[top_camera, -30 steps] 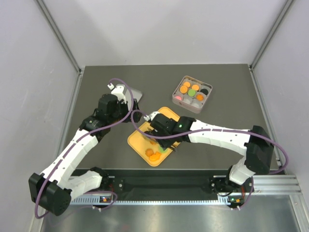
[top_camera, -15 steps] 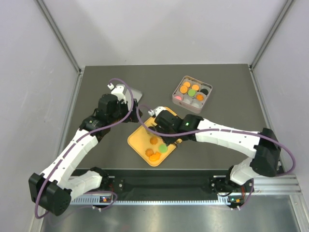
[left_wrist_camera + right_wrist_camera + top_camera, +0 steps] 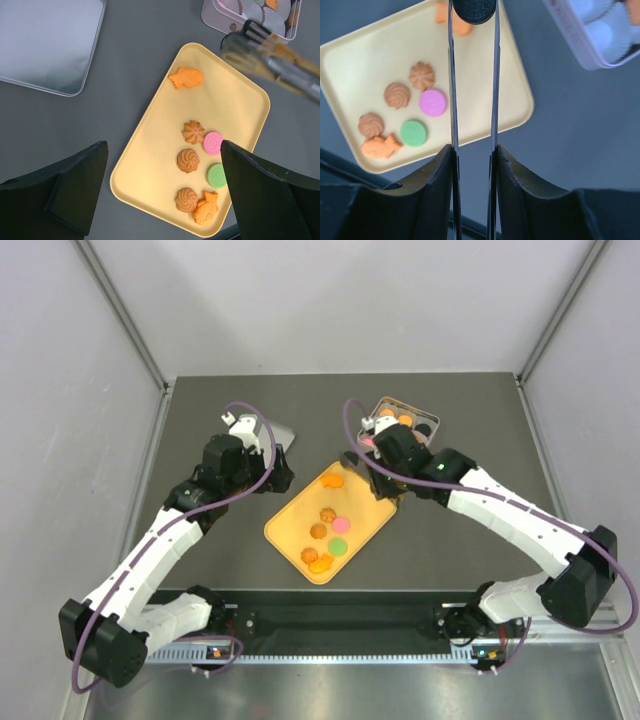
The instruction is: Pack the cookies
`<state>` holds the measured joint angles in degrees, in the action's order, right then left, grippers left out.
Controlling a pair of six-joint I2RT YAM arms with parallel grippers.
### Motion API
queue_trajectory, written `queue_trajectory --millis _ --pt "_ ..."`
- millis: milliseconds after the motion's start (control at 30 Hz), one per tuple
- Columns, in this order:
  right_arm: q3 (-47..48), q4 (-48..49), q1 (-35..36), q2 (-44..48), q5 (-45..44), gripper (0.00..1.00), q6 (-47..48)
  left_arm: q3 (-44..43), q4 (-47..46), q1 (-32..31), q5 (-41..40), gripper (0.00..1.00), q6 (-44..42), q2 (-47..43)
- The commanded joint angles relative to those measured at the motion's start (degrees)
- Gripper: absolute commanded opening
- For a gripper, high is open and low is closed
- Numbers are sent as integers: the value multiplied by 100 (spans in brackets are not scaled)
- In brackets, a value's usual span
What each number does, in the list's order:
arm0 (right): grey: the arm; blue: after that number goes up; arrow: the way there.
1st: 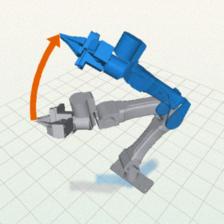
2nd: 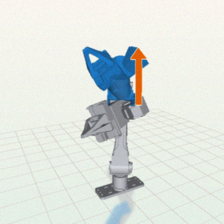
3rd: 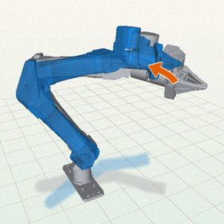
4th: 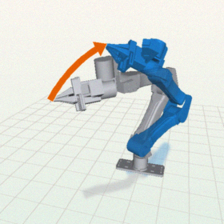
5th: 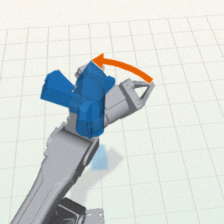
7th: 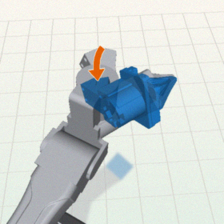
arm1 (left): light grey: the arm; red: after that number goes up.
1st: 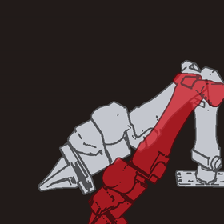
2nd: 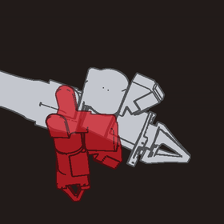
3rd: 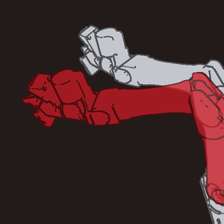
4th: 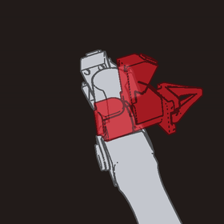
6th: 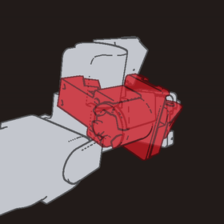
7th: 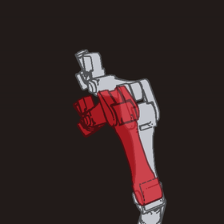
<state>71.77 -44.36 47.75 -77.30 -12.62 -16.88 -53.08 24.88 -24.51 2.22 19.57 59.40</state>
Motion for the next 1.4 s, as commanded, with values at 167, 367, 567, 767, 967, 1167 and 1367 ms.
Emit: queue_trajectory --millis 167,367,567,767,967,1167,1367 --pt "153 349 -1557 137 14 27 388 17 -98 25 -37 99 3 -95" --pt "136 647 -2032 -206 128 27 458 17 -98 25 -37 99 -6 -86" --pt "153 762 -2085 -382 234 27 449 17 -98 25 -37 99 -6 -77" --pt "83 771 -2120 -479 234 28 467 17 -98 34 -20 99 -6 -60" --pt "-22 823 -2147 -532 234 28 476 17 -106 34 -11 99 -6 -68" --pt "-128 859 -2182 -567 251 29 484 17 -89 34 15 99 3 -51" --pt "-172 885 -2191 -602 313 29 484 17 -98 34 16 99 3 -51"
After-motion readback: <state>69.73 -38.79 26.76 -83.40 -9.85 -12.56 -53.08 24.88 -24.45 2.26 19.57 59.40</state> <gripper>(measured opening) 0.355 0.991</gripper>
